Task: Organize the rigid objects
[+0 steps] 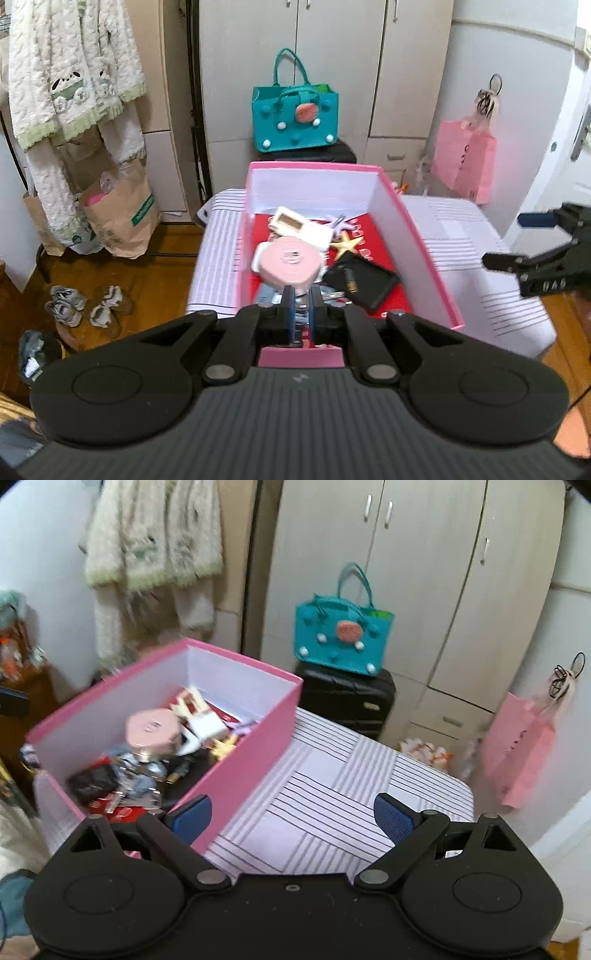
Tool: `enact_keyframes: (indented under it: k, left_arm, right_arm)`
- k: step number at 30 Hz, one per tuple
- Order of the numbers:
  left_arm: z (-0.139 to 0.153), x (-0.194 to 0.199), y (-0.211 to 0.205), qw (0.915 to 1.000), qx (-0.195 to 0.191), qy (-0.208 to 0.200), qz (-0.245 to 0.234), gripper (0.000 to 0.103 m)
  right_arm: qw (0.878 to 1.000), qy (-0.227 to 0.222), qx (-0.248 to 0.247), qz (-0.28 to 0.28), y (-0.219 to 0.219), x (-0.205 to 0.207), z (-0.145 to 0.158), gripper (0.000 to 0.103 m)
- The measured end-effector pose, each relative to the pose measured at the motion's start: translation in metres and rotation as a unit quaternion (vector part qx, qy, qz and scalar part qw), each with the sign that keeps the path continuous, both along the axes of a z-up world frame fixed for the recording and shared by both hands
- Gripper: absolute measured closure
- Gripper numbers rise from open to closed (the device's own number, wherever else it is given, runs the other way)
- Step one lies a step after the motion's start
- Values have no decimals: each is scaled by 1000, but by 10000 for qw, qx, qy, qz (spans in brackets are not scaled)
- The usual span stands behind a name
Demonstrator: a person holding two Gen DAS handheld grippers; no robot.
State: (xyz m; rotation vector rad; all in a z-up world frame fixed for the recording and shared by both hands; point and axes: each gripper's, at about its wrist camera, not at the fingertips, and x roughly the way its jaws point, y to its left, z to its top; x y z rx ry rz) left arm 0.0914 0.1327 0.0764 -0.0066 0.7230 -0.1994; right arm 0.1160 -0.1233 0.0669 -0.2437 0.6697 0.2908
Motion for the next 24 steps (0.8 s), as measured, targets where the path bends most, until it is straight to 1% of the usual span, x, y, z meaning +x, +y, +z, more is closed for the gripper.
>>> enact_keyframes:
  k: [2, 5, 8, 11, 14, 16, 17, 19, 21, 23, 24]
  left_arm:
    - [-2, -7, -12, 9999, -38, 33, -94, 97]
    - [-4, -17, -28, 9997, -89, 33, -218, 97]
    - [-4, -31, -43, 9996, -52, -135, -226, 97]
    - [-5, -43, -54, 9990, -103, -324, -273, 96]
    - [-9, -54, -63, 9982, -129, -533, -225, 95]
    - [-13, -59, -69, 9977, -177, -625, -176, 93]
    - [-15, -60, -71, 9976, -227, -641, -152, 88]
    - [-20, -63, -73, 9973, -359, -620, -139, 74]
    - [-26, -67, -74, 9965, -528, -629, -145, 69]
    - [-32, -71, -76, 9963, -513, -688, -28, 66]
    - [-34, -73, -77, 9962, -474, -731, 48, 60]
  right_arm:
    - [9999, -25, 86, -140, -6, -7, -4, 6]
    - [9985, -6, 465, -285, -18, -17, -2, 6]
    - [9954, -123, 824, -479, -30, -34, 3, 6]
    - [9918, -281, 1137, -512, -35, -53, 8, 6]
    - [9896, -545, 1137, -687, -34, -71, 9, 6]
    - [9872, -790, 1101, -837, -34, -86, 7, 6]
    - [9860, -882, 1103, -887, -35, -93, 7, 6]
    - [9842, -1051, 1083, -928, -38, -107, 5, 6]
    - [9832, -1163, 1029, -964, -42, -117, 4, 6]
    - [9822, -1229, 972, -1034, -47, -125, 4, 6]
    - [9815, -1251, 959, -1091, -48, -128, 4, 6]
